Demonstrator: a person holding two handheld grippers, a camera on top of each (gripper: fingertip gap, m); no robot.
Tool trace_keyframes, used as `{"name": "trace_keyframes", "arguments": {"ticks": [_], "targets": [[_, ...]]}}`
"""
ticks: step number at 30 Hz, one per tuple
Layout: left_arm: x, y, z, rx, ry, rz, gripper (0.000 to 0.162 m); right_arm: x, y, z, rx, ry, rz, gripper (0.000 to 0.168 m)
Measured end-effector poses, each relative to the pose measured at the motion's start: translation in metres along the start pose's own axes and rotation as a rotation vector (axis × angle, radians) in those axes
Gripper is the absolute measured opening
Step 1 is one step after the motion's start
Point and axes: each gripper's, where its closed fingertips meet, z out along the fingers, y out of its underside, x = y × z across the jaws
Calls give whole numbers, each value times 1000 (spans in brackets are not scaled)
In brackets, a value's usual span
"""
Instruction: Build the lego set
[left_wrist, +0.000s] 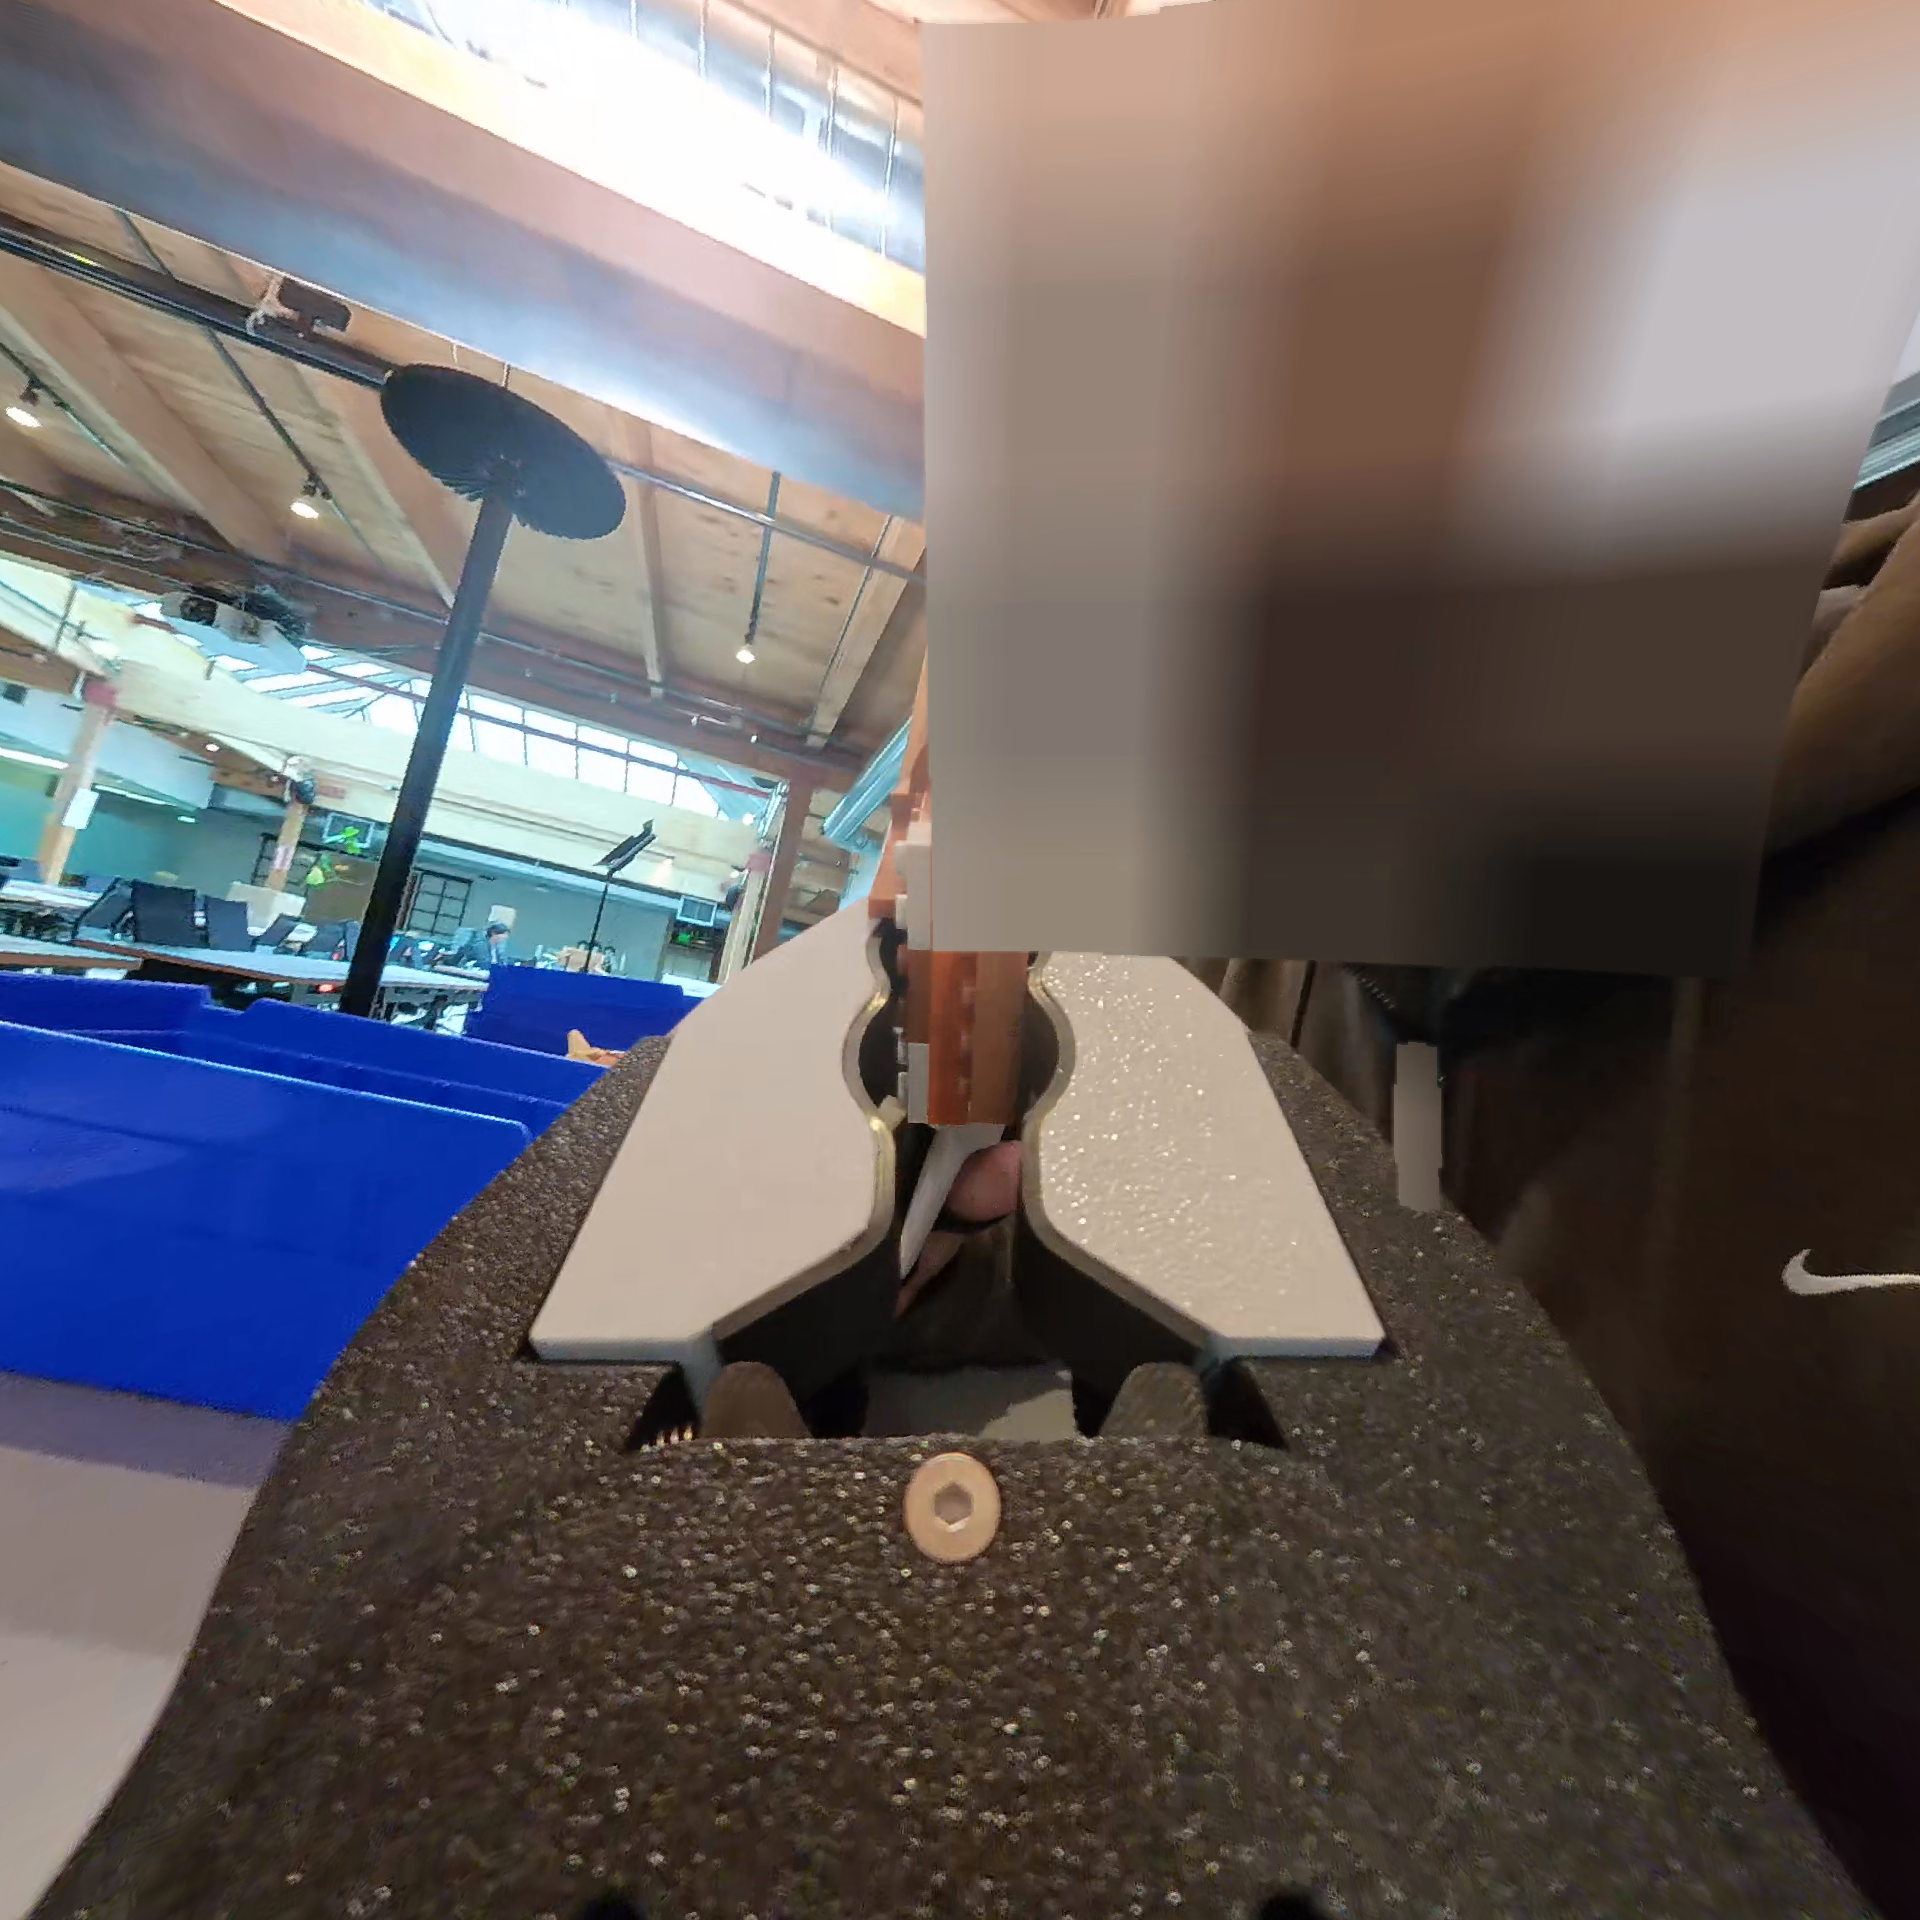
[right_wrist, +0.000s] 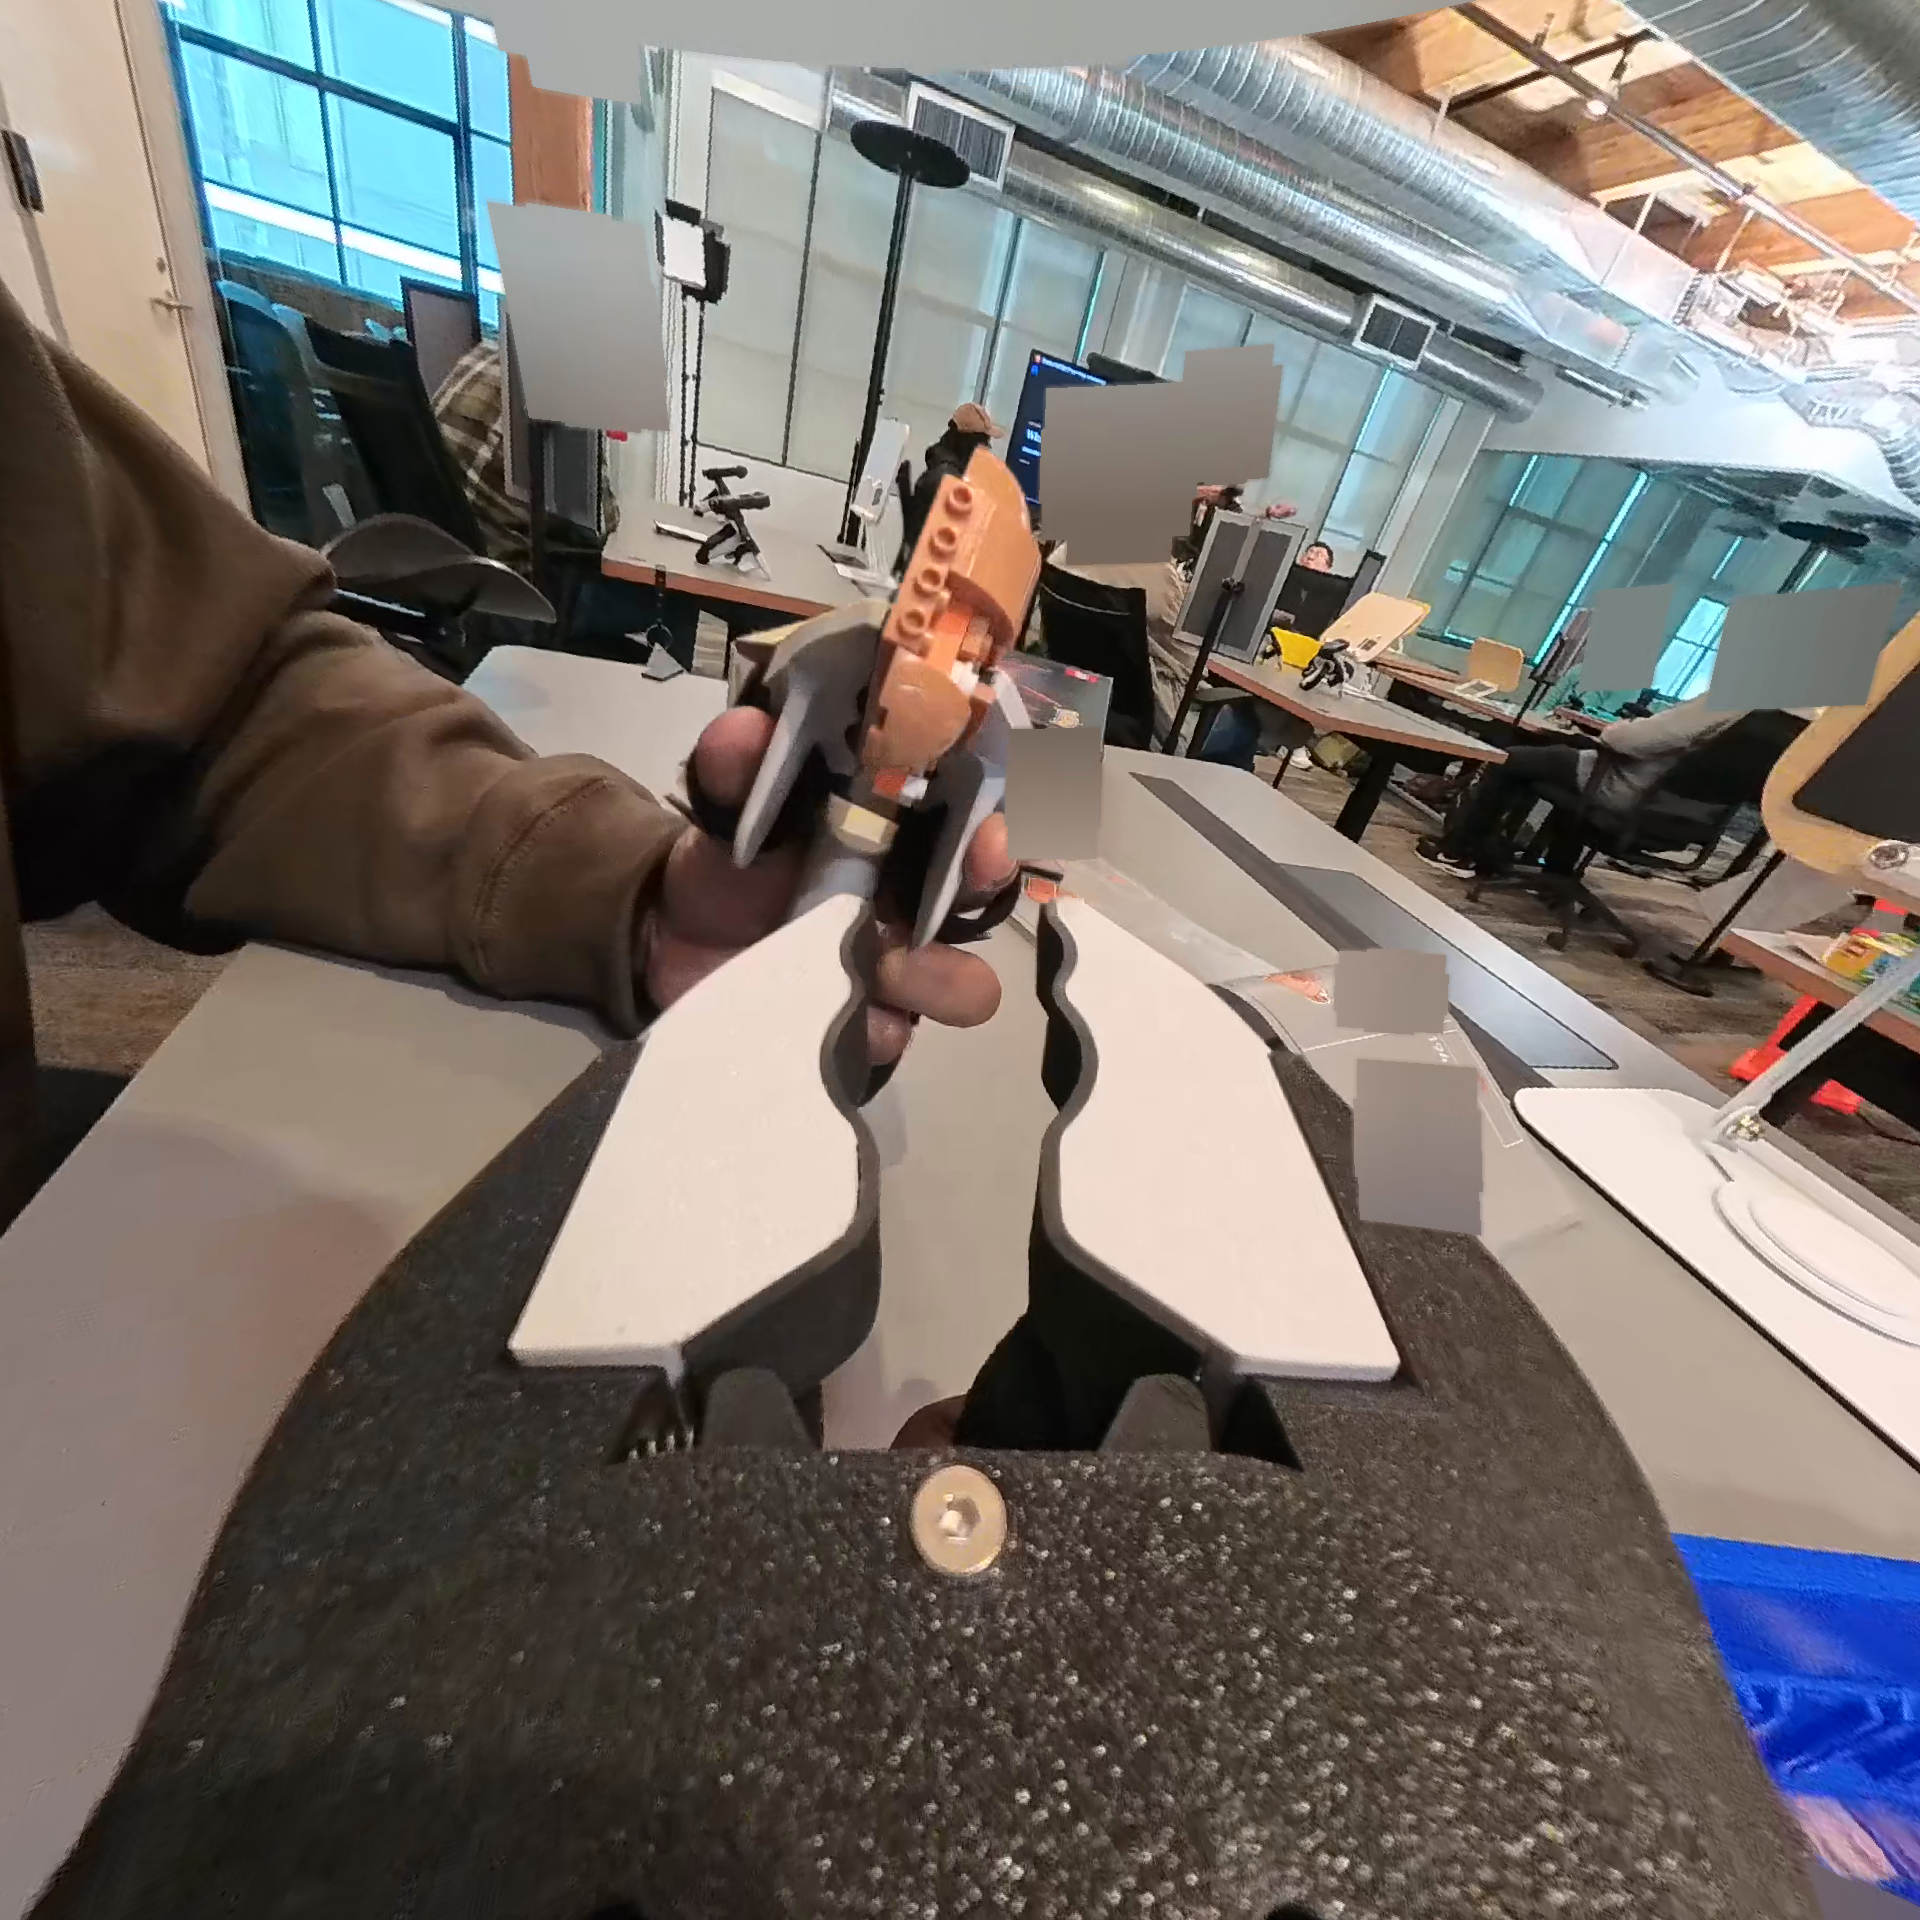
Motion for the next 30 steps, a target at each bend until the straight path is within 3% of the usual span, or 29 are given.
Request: {"name": "trace_keyframes", "arguments": {"ticks": [6, 15, 30], "targets": [[-2, 0, 0, 3, -9, -1, 20, -7, -7, 2, 41, -29, 53, 31], [-6, 22, 7, -136, -64, 145, 20, -5, -31, -6, 142, 5, 64, 31], [2, 32, 11, -171, -15, 165, 20, -14, -26, -1, 81, -14, 7, 19]]}}
